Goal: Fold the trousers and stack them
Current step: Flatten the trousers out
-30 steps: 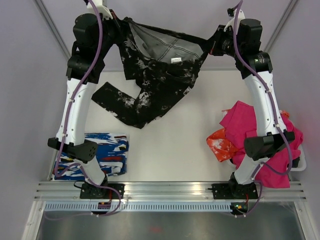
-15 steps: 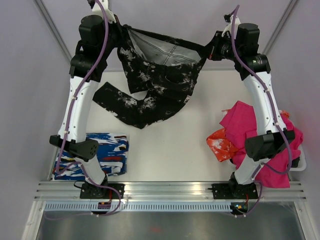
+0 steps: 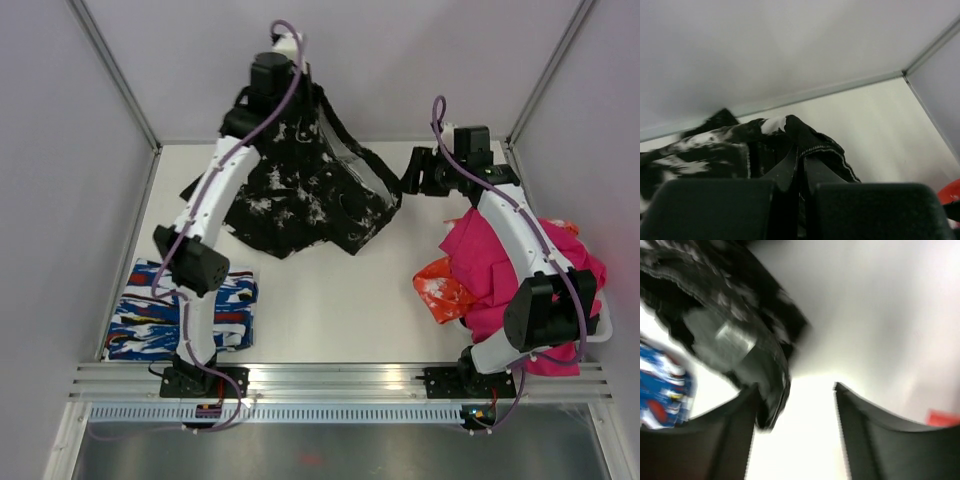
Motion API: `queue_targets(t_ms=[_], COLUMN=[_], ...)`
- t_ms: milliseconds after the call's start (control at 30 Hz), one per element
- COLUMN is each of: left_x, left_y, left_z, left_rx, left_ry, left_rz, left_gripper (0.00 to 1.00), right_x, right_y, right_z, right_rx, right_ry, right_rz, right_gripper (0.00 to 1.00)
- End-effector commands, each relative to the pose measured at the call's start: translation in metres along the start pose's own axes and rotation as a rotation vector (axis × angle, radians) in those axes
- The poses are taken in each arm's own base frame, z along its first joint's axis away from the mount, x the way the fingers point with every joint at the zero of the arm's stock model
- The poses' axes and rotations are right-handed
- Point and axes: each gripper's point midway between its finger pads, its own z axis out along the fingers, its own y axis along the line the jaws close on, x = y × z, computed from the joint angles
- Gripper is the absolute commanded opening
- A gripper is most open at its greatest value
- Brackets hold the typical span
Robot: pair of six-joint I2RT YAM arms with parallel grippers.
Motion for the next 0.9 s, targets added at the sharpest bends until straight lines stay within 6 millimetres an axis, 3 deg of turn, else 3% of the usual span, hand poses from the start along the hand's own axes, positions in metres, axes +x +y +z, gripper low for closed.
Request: queue_targets(t_ms=[0, 33, 100, 167, 267, 300, 333, 433, 467, 500, 600, 633, 667, 700, 767, 800, 833, 867], left_x=[0.028, 0.06, 0.073, 0.089, 0.081, 0.073, 0.071, 0.05, 0.058, 0.048, 0.03, 0.03, 0.029, 0.003, 0.024, 0.024, 0.021, 0.028], left_y=[-0.07, -0.087, -0.102, -0.126, -0.161, -0.173, -0.196, -0.218, -0.212, -0.199, -0.136, -0.097, -0.078, -0.043, -0.001, 0.02, 0.054, 0.073], left_z=[0.053, 0.074, 0.097, 0.118, 0.133, 0.133, 0.128, 0.107, 0.11, 0.106, 0.11, 0.115, 0.112, 0.097, 0.086, 0.077, 0.066, 0.047], left_rx=[0.126, 0.153, 0.185, 0.223, 0.255, 0.272, 0.306, 0.294, 0.263, 0.225, 0.092, 0.021, -0.016, -0.065, -0.169, -0.218, -0.292, -0.345], left_ry=[-0.062, -0.02, -0.049, -0.092, -0.222, -0.266, -0.298, -0.393, -0.373, -0.366, -0.335, -0.308, -0.286, -0.305, -0.196, -0.177, -0.172, -0.118], left_rz=[-0.07, -0.152, -0.248, -0.336, -0.41, -0.412, -0.371, -0.269, -0.262, -0.279, -0.335, -0.345, -0.339, -0.363, -0.348, -0.344, -0.334, -0.32], left_gripper=[0.02, 0.02, 0.02, 0.02, 0.02, 0.03, 0.44, 0.99, 1.0, 1.0, 1.0, 1.0, 1.0, 1.0, 1.0, 1.0, 1.0, 1.0], right_x=[0.026, 0.018, -0.001, -0.033, -0.069, -0.079, -0.093, -0.112, -0.112, -0.111, -0.102, -0.089, -0.094, -0.088, -0.081, -0.073, -0.066, -0.062], right_y=[-0.044, -0.052, -0.063, -0.069, -0.08, -0.093, -0.091, -0.087, -0.078, -0.075, -0.074, -0.071, -0.072, -0.069, -0.069, -0.054, -0.066, -0.066], right_z=[-0.012, -0.022, -0.037, -0.057, -0.075, -0.084, -0.087, -0.081, -0.073, -0.065, -0.034, -0.019, -0.016, 0.0, 0.019, 0.035, 0.056, 0.068], right_rx=[0.184, 0.246, 0.321, 0.381, 0.428, 0.455, 0.446, 0.403, 0.332, 0.297, 0.196, 0.132, 0.128, 0.087, 0.079, 0.055, 0.099, 0.111], right_ry=[0.05, 0.018, -0.048, -0.15, -0.254, -0.287, -0.327, -0.364, -0.35, -0.334, -0.295, -0.257, -0.273, -0.256, -0.222, -0.19, -0.151, -0.13], right_rz=[-0.061, -0.078, -0.078, -0.076, -0.005, 0.029, 0.044, 0.004, -0.023, -0.042, -0.061, -0.056, -0.068, -0.073, -0.07, -0.092, -0.08, -0.074], right_gripper=[0.73, 0.82, 0.91, 0.94, 0.93, 0.93, 0.92, 0.92, 0.91, 0.91, 0.91, 0.91, 0.91, 0.91, 0.91, 0.91, 0.91, 0.91])
